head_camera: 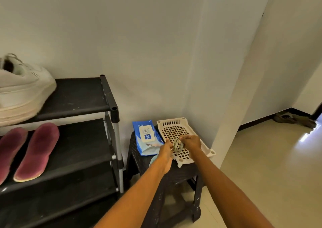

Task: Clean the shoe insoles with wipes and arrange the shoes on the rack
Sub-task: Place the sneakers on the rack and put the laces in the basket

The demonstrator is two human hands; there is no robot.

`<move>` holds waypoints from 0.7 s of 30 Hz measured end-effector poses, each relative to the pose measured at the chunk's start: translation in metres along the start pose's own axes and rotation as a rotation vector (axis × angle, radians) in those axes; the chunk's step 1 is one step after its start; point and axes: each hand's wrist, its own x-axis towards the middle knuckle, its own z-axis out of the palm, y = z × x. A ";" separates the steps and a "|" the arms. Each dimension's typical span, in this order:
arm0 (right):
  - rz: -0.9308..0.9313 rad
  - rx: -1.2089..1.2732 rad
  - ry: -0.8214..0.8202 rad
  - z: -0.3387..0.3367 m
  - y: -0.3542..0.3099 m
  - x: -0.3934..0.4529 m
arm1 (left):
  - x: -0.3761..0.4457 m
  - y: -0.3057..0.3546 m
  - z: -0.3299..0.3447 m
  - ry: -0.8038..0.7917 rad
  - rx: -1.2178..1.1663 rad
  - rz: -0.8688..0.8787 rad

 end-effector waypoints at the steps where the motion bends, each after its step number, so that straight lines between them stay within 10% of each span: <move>1: 0.016 -0.042 -0.001 0.004 0.005 0.013 | 0.007 -0.004 -0.002 0.011 -0.001 -0.009; 14: 0.111 -0.458 -0.176 -0.001 -0.009 0.007 | 0.006 -0.025 -0.010 0.134 0.218 0.079; 21: -0.180 -0.198 0.199 -0.018 -0.016 -0.073 | -0.054 -0.025 -0.003 0.154 0.217 0.106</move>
